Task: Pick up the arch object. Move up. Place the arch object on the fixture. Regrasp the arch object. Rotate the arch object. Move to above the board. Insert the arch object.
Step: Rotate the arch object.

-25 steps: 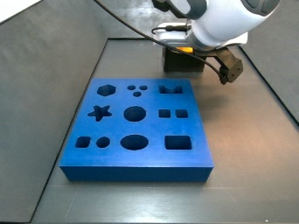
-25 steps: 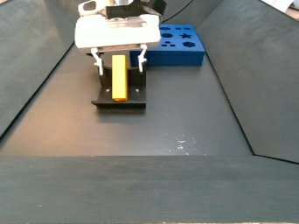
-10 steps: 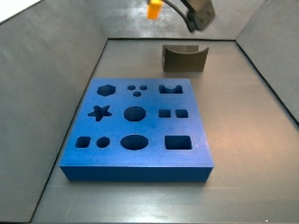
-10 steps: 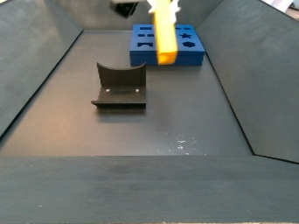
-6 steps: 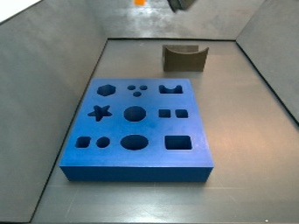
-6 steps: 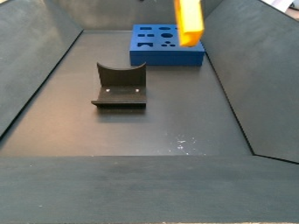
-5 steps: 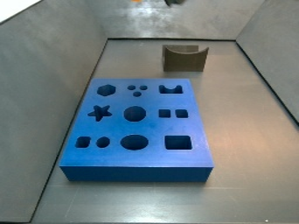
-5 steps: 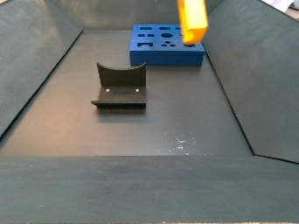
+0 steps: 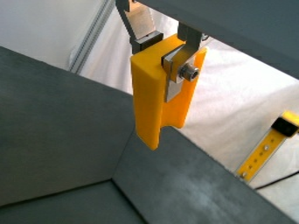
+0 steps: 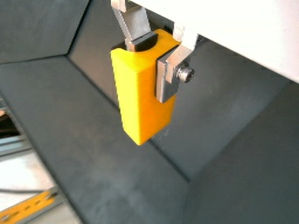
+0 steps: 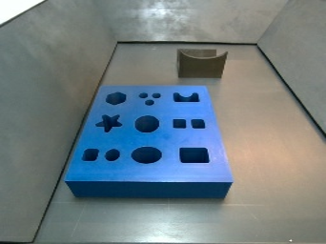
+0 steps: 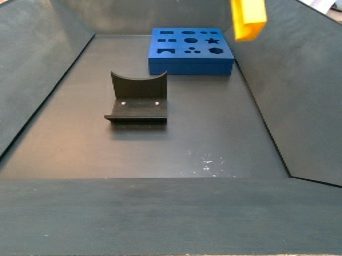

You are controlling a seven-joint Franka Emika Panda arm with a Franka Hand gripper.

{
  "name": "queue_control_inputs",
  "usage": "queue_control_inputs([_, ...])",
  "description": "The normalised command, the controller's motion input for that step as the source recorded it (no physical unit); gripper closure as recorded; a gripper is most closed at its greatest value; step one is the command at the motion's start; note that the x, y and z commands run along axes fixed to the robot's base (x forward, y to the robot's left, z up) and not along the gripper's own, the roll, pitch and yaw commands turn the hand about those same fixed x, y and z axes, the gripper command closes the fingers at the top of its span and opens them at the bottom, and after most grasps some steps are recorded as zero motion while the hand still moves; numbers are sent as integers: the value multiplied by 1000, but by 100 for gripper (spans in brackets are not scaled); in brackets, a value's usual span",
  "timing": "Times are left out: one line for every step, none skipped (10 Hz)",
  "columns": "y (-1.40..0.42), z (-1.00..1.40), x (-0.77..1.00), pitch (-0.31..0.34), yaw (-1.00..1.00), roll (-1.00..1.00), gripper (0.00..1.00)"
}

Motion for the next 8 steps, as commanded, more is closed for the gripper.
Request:
queue_control_inputs([57, 5, 61, -97, -37, -1000, 100])
queue_control_inputs([23, 18, -4, -105, -46, -1000, 100])
queue_control_inputs([22, 17, -22, -109, -51, -1000, 100])
queue_control_inputs([29, 12, -33, -115, -60, -1000, 100])
queue_control_inputs([28, 13, -29, -115, -66, -1000, 100])
queue_control_inputs([24, 13, -26, -114, -74, -1000, 100])
queue_control_inputs([23, 10, -25, -114, -83, -1000, 100])
queue_control_inputs([24, 9, -25, -115, -90, -1000, 100])
